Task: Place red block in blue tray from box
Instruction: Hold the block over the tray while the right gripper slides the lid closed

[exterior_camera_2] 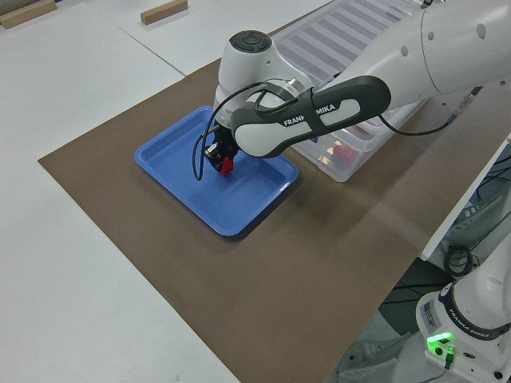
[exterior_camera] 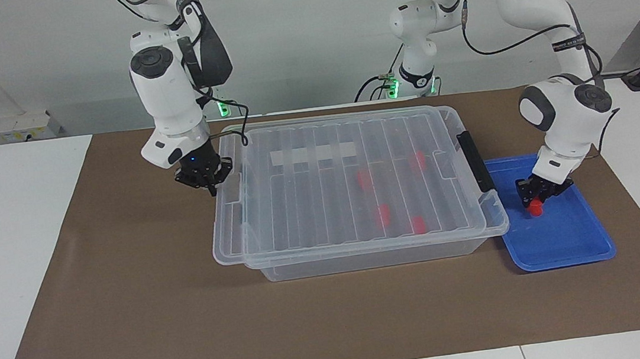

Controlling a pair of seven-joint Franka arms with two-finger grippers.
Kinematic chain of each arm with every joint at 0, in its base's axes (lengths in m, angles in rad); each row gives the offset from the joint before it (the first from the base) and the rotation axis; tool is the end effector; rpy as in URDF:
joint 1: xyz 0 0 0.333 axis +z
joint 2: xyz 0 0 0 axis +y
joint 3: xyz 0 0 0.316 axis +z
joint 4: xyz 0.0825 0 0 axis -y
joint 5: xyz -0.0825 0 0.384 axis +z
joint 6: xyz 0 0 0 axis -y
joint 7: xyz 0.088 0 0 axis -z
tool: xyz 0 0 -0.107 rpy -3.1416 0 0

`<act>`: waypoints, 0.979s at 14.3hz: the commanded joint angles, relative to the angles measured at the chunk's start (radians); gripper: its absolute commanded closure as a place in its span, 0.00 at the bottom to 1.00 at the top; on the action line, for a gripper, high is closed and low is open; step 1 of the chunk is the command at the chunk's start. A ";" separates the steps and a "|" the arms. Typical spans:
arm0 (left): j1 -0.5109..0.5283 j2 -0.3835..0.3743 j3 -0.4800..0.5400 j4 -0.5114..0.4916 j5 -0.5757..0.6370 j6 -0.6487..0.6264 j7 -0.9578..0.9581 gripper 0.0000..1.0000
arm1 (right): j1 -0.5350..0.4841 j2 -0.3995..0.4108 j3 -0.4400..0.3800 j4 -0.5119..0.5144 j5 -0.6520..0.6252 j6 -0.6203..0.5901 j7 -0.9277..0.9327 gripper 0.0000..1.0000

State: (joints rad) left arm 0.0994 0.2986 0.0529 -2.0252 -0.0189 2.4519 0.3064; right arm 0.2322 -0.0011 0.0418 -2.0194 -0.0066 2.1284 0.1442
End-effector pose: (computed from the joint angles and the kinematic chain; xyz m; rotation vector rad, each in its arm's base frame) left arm 0.6025 0.0913 0.3137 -3.0960 0.2227 -0.1938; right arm 0.5423 0.1521 0.4606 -3.1129 -0.2073 -0.1701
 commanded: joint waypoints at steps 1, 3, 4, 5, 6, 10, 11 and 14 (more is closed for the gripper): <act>0.019 -0.004 -0.008 -0.029 -0.019 0.047 0.054 1.00 | 0.013 0.004 0.000 -0.013 0.007 0.028 0.015 1.00; 0.017 -0.001 -0.007 -0.033 -0.019 0.064 0.056 1.00 | 0.012 0.004 0.000 -0.012 0.007 0.028 0.014 1.00; 0.017 -0.001 -0.008 -0.033 -0.018 0.062 0.056 1.00 | 0.012 0.004 0.000 -0.009 0.007 0.025 0.012 1.00; 0.016 -0.001 -0.008 -0.033 -0.018 0.062 0.056 0.87 | 0.012 0.004 0.000 -0.005 0.007 0.021 0.012 1.00; 0.014 -0.001 -0.008 -0.033 -0.019 0.061 0.057 0.68 | 0.012 0.004 -0.002 -0.001 0.007 0.015 0.014 1.00; 0.005 -0.003 -0.008 -0.014 -0.018 0.029 0.056 0.30 | -0.045 -0.026 -0.003 0.001 0.005 -0.031 0.012 1.00; 0.002 -0.007 -0.011 0.006 -0.018 -0.003 0.054 0.29 | -0.065 -0.036 -0.005 0.001 0.007 -0.047 0.012 1.00; -0.010 -0.030 -0.030 0.132 -0.021 -0.199 0.042 0.25 | -0.131 -0.066 -0.003 0.001 0.005 -0.084 0.011 0.36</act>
State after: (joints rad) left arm 0.1001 0.2946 0.0334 -1.9766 -0.0203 2.3839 0.3384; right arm 0.1408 -0.0336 0.0323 -2.0145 -0.0066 2.0759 0.1470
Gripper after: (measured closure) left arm 0.286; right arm 0.930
